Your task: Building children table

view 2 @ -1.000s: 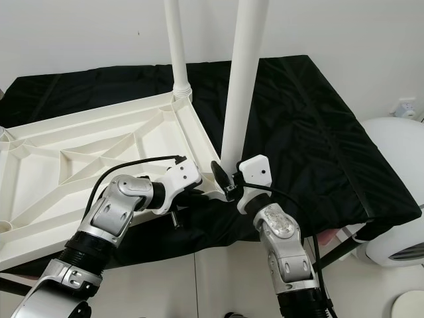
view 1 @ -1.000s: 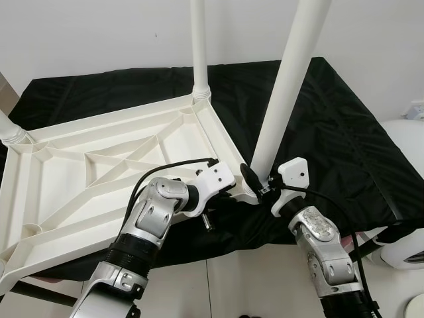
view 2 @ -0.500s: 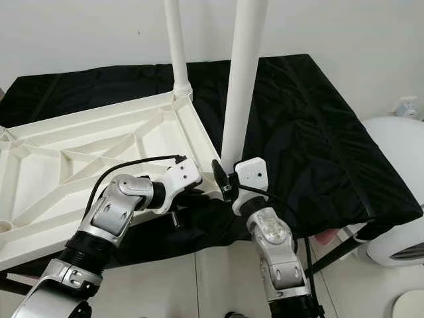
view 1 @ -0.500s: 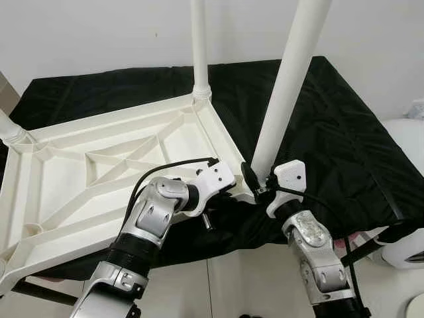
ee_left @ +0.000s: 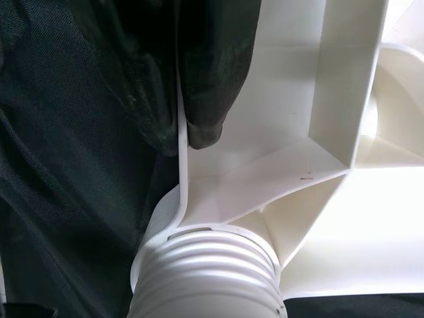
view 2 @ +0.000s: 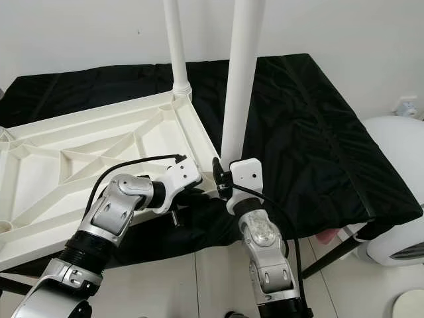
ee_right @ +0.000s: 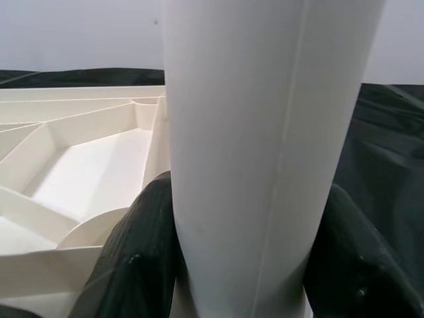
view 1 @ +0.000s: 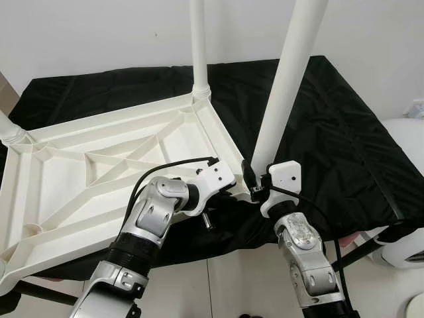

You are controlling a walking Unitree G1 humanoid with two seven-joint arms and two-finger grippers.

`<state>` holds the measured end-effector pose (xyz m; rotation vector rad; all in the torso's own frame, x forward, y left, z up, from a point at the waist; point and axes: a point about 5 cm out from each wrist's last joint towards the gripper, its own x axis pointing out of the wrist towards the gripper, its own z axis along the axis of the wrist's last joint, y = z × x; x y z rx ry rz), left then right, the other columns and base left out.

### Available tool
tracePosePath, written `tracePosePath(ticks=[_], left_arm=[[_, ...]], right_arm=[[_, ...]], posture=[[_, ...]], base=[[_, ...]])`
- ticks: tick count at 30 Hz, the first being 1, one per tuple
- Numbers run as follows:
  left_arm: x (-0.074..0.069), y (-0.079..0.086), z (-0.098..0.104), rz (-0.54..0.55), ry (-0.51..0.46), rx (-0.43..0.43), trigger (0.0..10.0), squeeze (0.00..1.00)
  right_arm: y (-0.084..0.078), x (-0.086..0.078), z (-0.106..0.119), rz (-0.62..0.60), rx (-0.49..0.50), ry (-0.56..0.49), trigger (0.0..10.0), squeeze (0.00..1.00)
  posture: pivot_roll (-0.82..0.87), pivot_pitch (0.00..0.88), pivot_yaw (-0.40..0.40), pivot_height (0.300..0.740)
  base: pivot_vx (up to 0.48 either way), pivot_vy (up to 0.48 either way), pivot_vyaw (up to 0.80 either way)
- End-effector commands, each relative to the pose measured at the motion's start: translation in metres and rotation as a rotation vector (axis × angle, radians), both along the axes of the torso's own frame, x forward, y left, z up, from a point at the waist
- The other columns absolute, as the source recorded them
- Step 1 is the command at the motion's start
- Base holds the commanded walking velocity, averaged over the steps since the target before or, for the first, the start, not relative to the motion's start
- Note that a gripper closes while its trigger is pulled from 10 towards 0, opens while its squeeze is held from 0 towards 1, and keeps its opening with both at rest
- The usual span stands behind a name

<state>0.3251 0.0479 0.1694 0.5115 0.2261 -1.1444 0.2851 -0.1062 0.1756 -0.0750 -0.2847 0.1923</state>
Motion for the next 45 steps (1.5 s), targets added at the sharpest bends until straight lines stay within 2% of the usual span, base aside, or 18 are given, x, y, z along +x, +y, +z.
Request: tracePosePath(ticks=[1, 6, 14, 15, 21, 41, 42, 45], left_arm=[[0.008, 0.004, 0.0, 0.165, -0.079, -0.032, 10.0, 0.0], [0.009, 0.004, 0.001, 0.164, -0.081, -0.032, 10.0, 0.0], [0.009, 0.004, 0.001, 0.165, -0.082, -0.031, 10.0, 0.0], [0.009, 0.004, 0.001, 0.164, -0.083, -0.03, 10.0, 0.0], [0.008, 0.004, 0.001, 0.161, -0.082, -0.029, 10.0, 0.0], [0.007, 0.003, 0.0, 0.156, -0.082, -0.029, 10.0, 0.0], [0.007, 0.002, 0.0, 0.155, -0.082, -0.03, 10.0, 0.0], [0.006, 0.001, -0.001, 0.153, -0.083, -0.032, 10.0, 0.0]], right_arm=[[0.002, -0.001, -0.016, -0.023, -0.011, 0.083, 10.0, 0.0], [0.003, -0.002, -0.016, -0.097, 0.0, 0.081, 10.0, 0.0], [0.003, -0.001, -0.019, -0.137, 0.012, 0.1, 10.0, 0.0], [0.003, -0.002, -0.021, -0.183, 0.021, 0.105, 10.0, 0.0], [-0.001, -0.004, -0.026, -0.275, 0.052, 0.144, 10.0, 0.0], [-0.005, -0.002, -0.021, -0.308, 0.045, 0.107, 10.0, 0.0], [-0.005, -0.002, -0.019, -0.297, 0.044, 0.095, 10.0, 1.0], [-0.003, -0.003, -0.018, -0.272, 0.054, 0.087, 10.0, 1.0]], posture=[[-0.13, 0.153, 0.084, 0.74], [-0.13, 0.153, 0.084, 0.74], [-0.13, 0.152, 0.086, 0.74], [-0.13, 0.151, 0.086, 0.74], [-0.13, 0.145, 0.086, 0.74], [-0.13, 0.127, 0.081, 0.74], [-0.13, 0.126, 0.081, 0.74], [-0.13, 0.126, 0.08, 0.74]], base=[[0.0, 0.0, 0.0], [0.0, 0.0, 0.0], [0.0, 0.0, 0.0], [0.0, 0.0, 0.0], [0.0, 0.0, 0.0], [0.0, 0.0, 0.0], [0.0, 0.0, 0.0], [0.0, 0.0, 0.0]])
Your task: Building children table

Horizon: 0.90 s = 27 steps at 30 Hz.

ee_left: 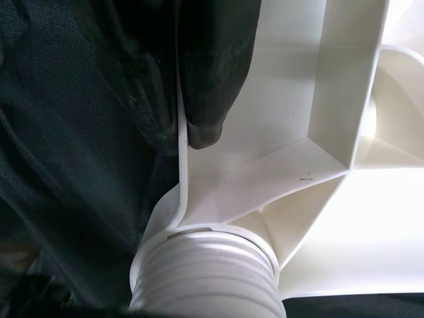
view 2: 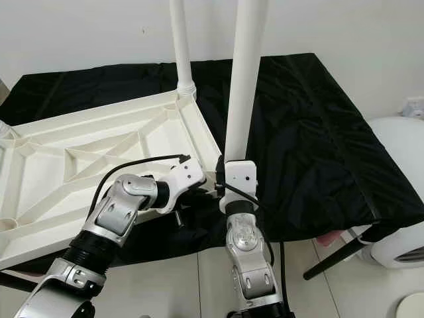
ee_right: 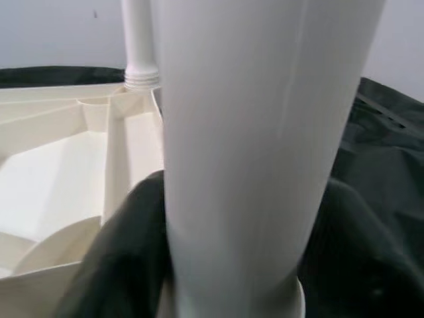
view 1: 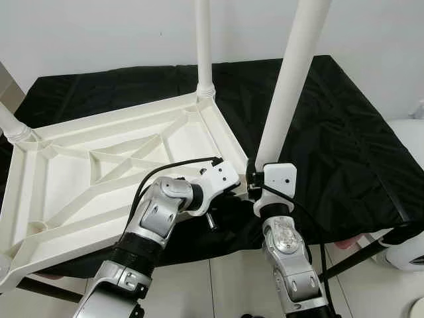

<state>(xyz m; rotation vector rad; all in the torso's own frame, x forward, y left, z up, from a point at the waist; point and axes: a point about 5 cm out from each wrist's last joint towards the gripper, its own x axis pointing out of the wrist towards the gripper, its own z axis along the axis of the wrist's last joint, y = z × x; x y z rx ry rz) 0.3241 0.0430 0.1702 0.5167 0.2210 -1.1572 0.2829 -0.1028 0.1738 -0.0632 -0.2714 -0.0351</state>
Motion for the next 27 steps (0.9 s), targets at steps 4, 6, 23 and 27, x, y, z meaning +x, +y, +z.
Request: tracePosePath(ticks=[4, 6, 23, 27], left_arm=[[0.008, 0.006, -0.001, 0.168, -0.08, -0.036, 10.0, 0.0], [0.008, 0.006, -0.001, 0.169, -0.08, -0.036, 10.0, 0.0], [0.008, 0.006, -0.001, 0.174, -0.08, -0.042, 10.0, 0.0], [0.009, 0.006, 0.0, 0.174, -0.081, -0.043, 10.0, 0.0]], right_arm=[[-0.006, 0.0, -0.014, -0.031, 0.013, 0.064, 10.0, 1.0], [-0.006, 0.0, -0.013, -0.023, 0.017, 0.062, 10.0, 1.0], [-0.017, 0.008, -0.007, 0.139, 0.035, 0.043, 10.0, 1.0], [-0.022, 0.012, -0.004, 0.21, 0.023, 0.034, 10.0, 0.0]], posture=[[-0.13, 0.129, 0.078, 0.74], [-0.13, 0.129, 0.078, 0.74], [-0.14, 0.14, 0.078, 0.74], [-0.14, 0.141, 0.077, 0.74]], base=[[0.0, 0.0, 0.0], [0.0, 0.0, 0.0], [0.0, 0.0, 0.0], [0.0, 0.0, 0.0]])
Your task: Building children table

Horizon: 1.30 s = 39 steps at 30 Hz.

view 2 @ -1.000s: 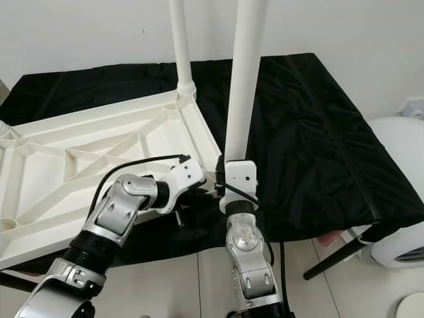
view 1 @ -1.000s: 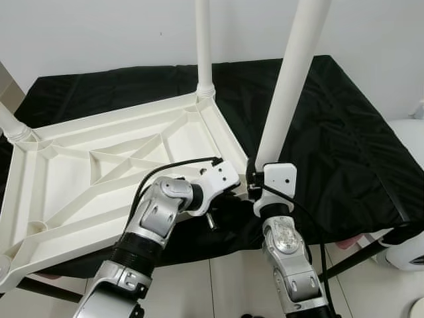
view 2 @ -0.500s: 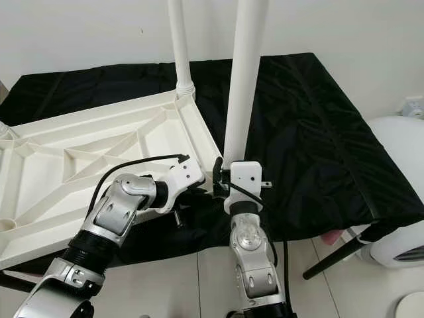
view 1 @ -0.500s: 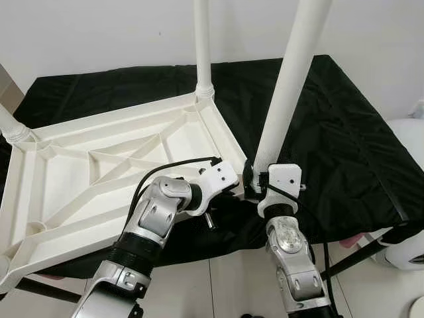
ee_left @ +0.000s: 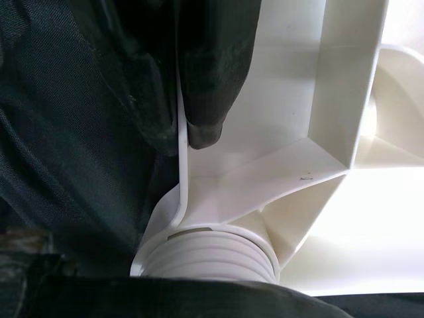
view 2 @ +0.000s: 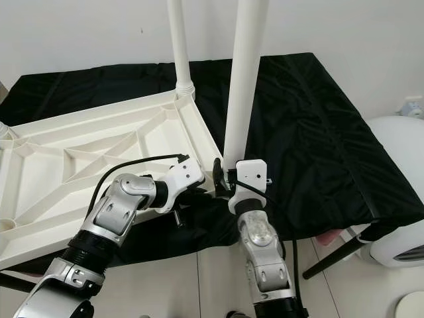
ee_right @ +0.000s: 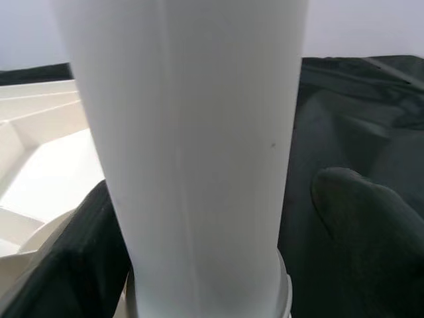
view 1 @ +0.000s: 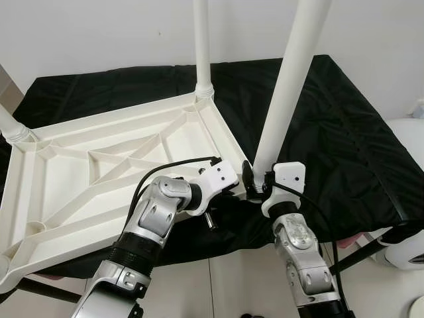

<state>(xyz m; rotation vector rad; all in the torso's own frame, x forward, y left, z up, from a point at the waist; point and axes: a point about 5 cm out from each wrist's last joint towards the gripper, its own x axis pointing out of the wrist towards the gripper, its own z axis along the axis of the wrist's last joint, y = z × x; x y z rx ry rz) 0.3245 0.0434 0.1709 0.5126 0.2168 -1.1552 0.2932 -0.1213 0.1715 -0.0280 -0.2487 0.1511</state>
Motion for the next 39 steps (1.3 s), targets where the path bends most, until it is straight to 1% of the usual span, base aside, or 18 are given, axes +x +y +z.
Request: tracePosePath(ticks=[1, 3, 4, 8, 12, 16, 17, 19, 22, 24, 25, 26, 27, 29, 30, 34, 35, 39], left_arm=[[0.009, 0.005, -0.001, 0.173, -0.079, -0.038, 10.0, 0.0], [0.009, 0.005, 0.0, 0.174, -0.08, -0.038, 10.0, 0.0], [0.009, 0.005, 0.0, 0.174, -0.08, -0.038, 10.0, 0.0], [0.009, 0.005, 0.0, 0.174, -0.081, -0.039, 10.0, 0.0], [0.01, 0.006, 0.0, 0.173, -0.082, -0.04, 10.0, 0.0], [0.01, 0.006, 0.0, 0.173, -0.083, -0.039, 10.0, 0.0], [0.01, 0.006, 0.001, 0.174, -0.084, -0.039, 10.0, 0.0], [0.01, 0.006, 0.001, 0.174, -0.084, -0.04, 10.0, 0.0], [0.01, 0.006, 0.001, 0.175, -0.085, -0.04, 10.0, 0.0], [0.01, 0.006, 0.001, 0.175, -0.086, -0.04, 10.0, 0.0], [0.01, 0.006, 0.001, 0.175, -0.086, -0.04, 10.0, 0.0], [0.01, 0.006, 0.001, 0.175, -0.086, -0.04, 10.0, 0.0], [0.011, 0.006, 0.002, 0.174, -0.086, -0.04, 10.0, 0.0], [0.011, 0.006, 0.002, 0.174, -0.086, -0.04, 10.0, 0.0], [0.01, 0.005, 0.002, 0.172, -0.086, -0.041, 10.0, 0.0], [0.01, 0.005, 0.001, 0.171, -0.086, -0.041, 10.0, 0.0], [0.01, 0.005, 0.001, 0.17, -0.086, -0.04, 10.0, 0.0], [0.01, 0.005, 0.001, 0.167, -0.086, -0.04, 10.0, 0.0]], right_arm=[[-0.005, 0.003, -0.001, 0.037, 0.011, 0.005, 10.0, 0.0], [-0.007, 0.005, 0.002, 0.095, 0.011, 0.002, 10.0, 0.0], [-0.007, 0.005, 0.002, 0.095, 0.011, 0.002, 10.0, 0.0], [-0.01, 0.006, 0.005, 0.158, -0.007, -0.009, 10.0, 0.0], [-0.013, 0.008, 0.009, 0.305, -0.024, -0.009, 10.0, 0.0], [-0.013, 0.009, 0.01, 0.321, -0.026, -0.008, 10.0, 0.0], [-0.014, 0.01, 0.012, 0.375, -0.049, -0.01, 10.0, 0.0], [-0.016, 0.011, 0.013, 0.426, -0.063, -0.003, 10.0, 0.0], [-0.017, 0.012, 0.013, 0.443, -0.064, 0.0, 10.0, 0.0], [-0.018, 0.013, 0.014, 0.486, -0.094, 0.002, 10.0, 0.0], [-0.018, 0.013, 0.014, 0.486, -0.094, 0.002, 10.0, 0.0], [-0.019, 0.014, 0.014, 0.504, -0.108, 0.005, 10.0, 0.0], [-0.022, 0.016, 0.015, 0.551, -0.129, 0.019, 10.0, 0.0], [-0.024, 0.016, 0.015, 0.576, -0.136, 0.027, 10.0, 0.0], [-0.025, 0.017, 0.016, 0.613, -0.153, 0.038, 10.0, 0.0], [-0.027, 0.017, 0.016, 0.629, -0.168, 0.04, 10.0, 0.0], [-0.032, 0.02, 0.018, 0.649, -0.181, 0.05, 10.0, 0.0], [-0.035, 0.022, 0.019, 0.679, -0.194, 0.062, 10.0, 0.0]], posture=[[-0.14, 0.141, 0.077, 0.74], [-0.14, 0.14, 0.078, 0.74], [-0.14, 0.14, 0.078, 0.74], [-0.14, 0.141, 0.078, 0.74], [-0.14, 0.143, 0.08, 0.74], [-0.14, 0.143, 0.08, 0.74], [-0.14, 0.144, 0.081, 0.74], [-0.13, 0.144, 0.081, 0.74], [-0.13, 0.144, 0.081, 0.74], [-0.13, 0.143, 0.082, 0.74], [-0.13, 0.143, 0.082, 0.74], [-0.13, 0.143, 0.082, 0.74], [-0.13, 0.142, 0.082, 0.74], [-0.13, 0.142, 0.082, 0.74], [-0.13, 0.141, 0.082, 0.74], [-0.14, 0.141, 0.083, 0.74], [-0.14, 0.138, 0.083, 0.74], [-0.14, 0.135, 0.085, 0.74]], base=[[0.0, 0.0, 0.0], [0.0, 0.0, 0.0], [0.0, 0.0, 0.0], [0.0, 0.0, 0.0], [0.0, 0.0, 0.0], [0.0, 0.0, 0.0], [0.0, 0.0, 0.0], [0.0, 0.0, 0.0], [0.0, 0.0, 0.0], [0.0, 0.0, 0.0], [0.0, 0.0, 0.0], [0.0, 0.0, 0.0], [0.0, 0.0, 0.0], [0.0, 0.0, 0.0], [0.0, 0.0, 0.0], [0.0, 0.0, 0.0], [0.0, 0.0, 0.0], [0.0, 0.0, 0.0]])
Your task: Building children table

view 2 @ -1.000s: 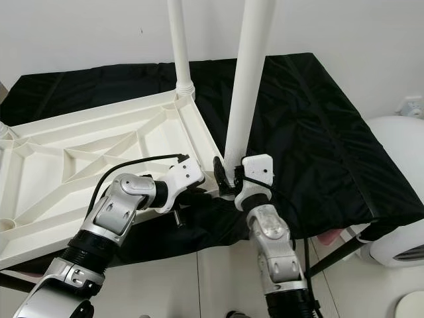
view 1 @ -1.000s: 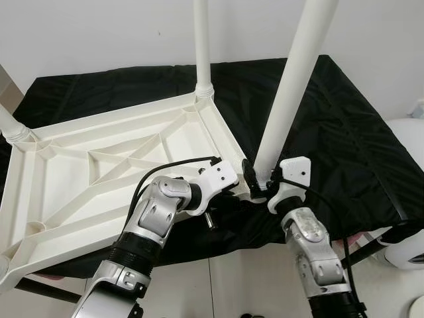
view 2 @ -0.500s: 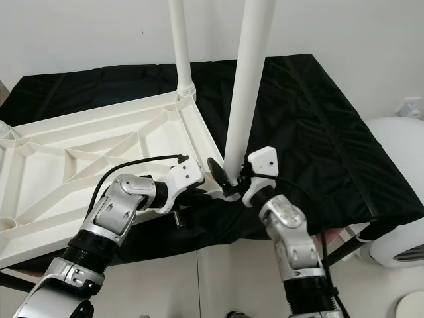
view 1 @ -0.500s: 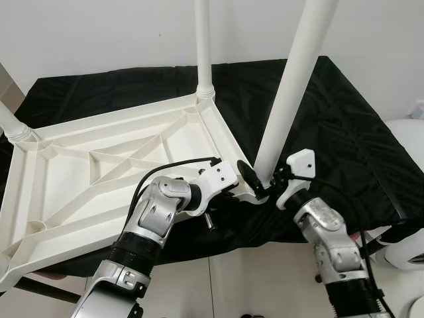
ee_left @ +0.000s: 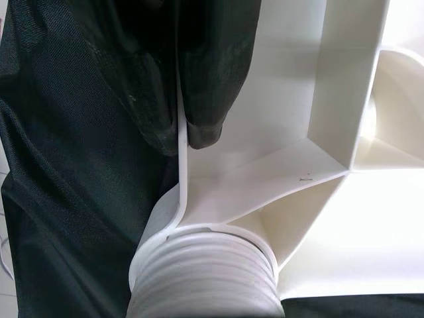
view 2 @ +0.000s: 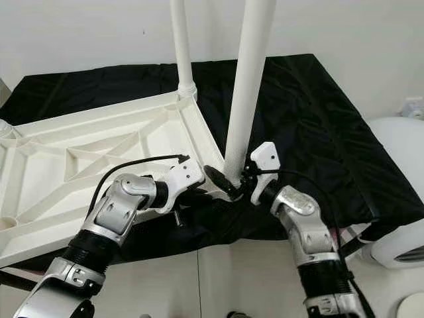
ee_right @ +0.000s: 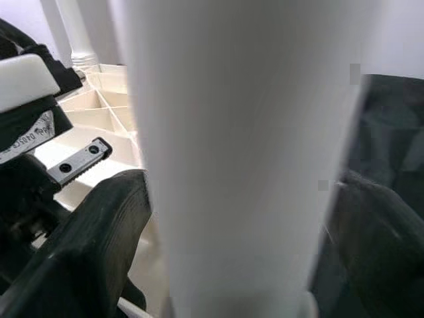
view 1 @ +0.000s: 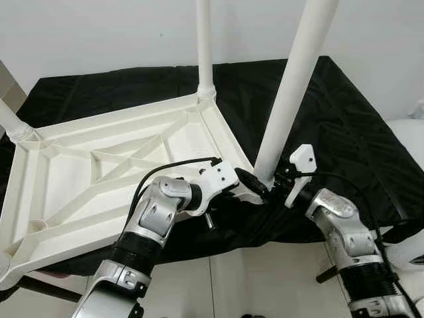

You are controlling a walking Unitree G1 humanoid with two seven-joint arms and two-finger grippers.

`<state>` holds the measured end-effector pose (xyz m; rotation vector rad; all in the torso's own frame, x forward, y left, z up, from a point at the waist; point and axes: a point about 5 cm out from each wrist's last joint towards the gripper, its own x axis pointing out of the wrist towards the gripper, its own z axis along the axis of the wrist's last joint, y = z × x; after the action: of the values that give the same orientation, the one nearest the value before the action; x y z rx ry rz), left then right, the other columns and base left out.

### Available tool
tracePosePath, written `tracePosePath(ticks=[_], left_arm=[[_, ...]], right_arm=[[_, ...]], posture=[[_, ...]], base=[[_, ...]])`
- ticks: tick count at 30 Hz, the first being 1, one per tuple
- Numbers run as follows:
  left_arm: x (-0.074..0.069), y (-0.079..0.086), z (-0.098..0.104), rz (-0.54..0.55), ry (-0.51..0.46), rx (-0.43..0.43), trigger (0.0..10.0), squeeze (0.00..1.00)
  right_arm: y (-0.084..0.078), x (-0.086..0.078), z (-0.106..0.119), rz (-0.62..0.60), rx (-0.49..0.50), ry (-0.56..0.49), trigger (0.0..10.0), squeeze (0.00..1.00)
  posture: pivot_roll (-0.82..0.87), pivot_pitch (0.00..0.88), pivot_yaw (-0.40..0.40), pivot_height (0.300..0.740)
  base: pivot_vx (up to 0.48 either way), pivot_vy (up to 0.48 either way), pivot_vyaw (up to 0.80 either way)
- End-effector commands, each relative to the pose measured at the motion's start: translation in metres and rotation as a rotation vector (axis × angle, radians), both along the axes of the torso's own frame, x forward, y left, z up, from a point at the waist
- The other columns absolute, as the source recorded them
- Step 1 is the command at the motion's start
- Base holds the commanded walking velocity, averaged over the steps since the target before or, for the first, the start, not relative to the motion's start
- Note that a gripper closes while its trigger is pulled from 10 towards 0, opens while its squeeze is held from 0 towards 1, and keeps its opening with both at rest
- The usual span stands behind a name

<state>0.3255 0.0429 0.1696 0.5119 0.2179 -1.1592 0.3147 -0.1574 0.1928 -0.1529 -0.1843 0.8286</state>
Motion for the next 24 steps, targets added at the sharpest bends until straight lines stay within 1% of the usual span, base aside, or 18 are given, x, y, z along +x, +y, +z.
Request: tracePosePath(ticks=[1, 5, 7, 13, 14, 15, 16, 17, 18, 20, 21, 24], left_arm=[[0.008, 0.005, 0.002, 0.169, -0.088, -0.039, 10.0, 0.0], [0.008, 0.005, 0.002, 0.168, -0.089, -0.038, 10.0, 0.0], [0.008, 0.005, 0.001, 0.166, -0.089, -0.037, 10.0, 0.0], [0.007, 0.004, 0.001, 0.162, -0.087, -0.036, 10.0, 0.0], [0.007, 0.004, 0.001, 0.161, -0.087, -0.036, 10.0, 0.0], [0.007, 0.004, 0.001, 0.161, -0.088, -0.036, 10.0, 0.0], [0.007, 0.004, 0.001, 0.161, -0.088, -0.035, 10.0, 0.0], [0.007, 0.004, 0.0, 0.16, -0.088, -0.035, 10.0, 0.0], [0.007, 0.004, 0.0, 0.16, -0.088, -0.035, 10.0, 0.0], [0.007, 0.004, 0.0, 0.16, -0.088, -0.034, 10.0, 0.0], [0.007, 0.004, 0.001, 0.159, -0.089, -0.034, 10.0, 0.0], [0.008, 0.004, 0.001, 0.16, -0.089, -0.035, 10.0, 0.0]], right_arm=[[0.0, 0.0, -0.001, 0.056, 0.001, 0.034, 10.0, 0.0], [-0.001, 0.0, -0.001, 0.069, -0.003, 0.04, 10.0, 0.0], [-0.004, 0.003, 0.0, 0.09, -0.013, 0.051, 10.0, 0.0], [-0.008, 0.005, 0.002, 0.122, -0.032, 0.057, 10.0, 0.0], [-0.008, 0.005, 0.003, 0.125, -0.034, 0.057, 7.8, 0.0], [-0.009, 0.006, 0.003, 0.129, -0.035, 0.058, 7.8, 0.0], [-0.009, 0.006, 0.003, 0.132, -0.034, 0.059, 3.6, 0.0], [-0.01, 0.007, 0.003, 0.135, -0.034, 0.06, 3.6, 0.0], [-0.01, 0.007, 0.003, 0.137, -0.035, 0.06, 2.3, 0.0], [-0.011, 0.007, 0.004, 0.138, -0.036, 0.06, 2.3, 0.0], [-0.011, 0.007, 0.003, 0.143, -0.036, 0.063, 0.0, 0.0], [-0.011, 0.007, 0.003, 0.149, -0.033, 0.065, 0.0, 0.0]], posture=[[-0.14, 0.132, 0.085, 0.74], [-0.14, 0.132, 0.085, 0.74], [-0.13, 0.127, 0.087, 0.74], [-0.13, 0.127, 0.087, 0.74], [-0.13, 0.125, 0.088, 0.74], [-0.13, 0.125, 0.088, 0.74], [-0.13, 0.122, 0.088, 0.74], [-0.13, 0.122, 0.088, 0.74], [-0.13, 0.122, 0.088, 0.74], [-0.13, 0.122, 0.088, 0.74], [-0.13, 0.123, 0.09, 0.74], [-0.13, 0.124, 0.091, 0.74]], base=[[0.0, 0.0, 0.0], [0.0, 0.0, 0.0], [0.0, 0.0, 0.0], [0.0, 0.0, 0.0], [0.0, 0.0, 0.0], [0.0, 0.0, 0.0], [0.0, 0.0, 0.0], [0.0, 0.0, 0.0], [0.0, 0.0, 0.0], [0.0, 0.0, 0.0], [0.0, 0.0, 0.0], [0.0, 0.0, 0.0]])
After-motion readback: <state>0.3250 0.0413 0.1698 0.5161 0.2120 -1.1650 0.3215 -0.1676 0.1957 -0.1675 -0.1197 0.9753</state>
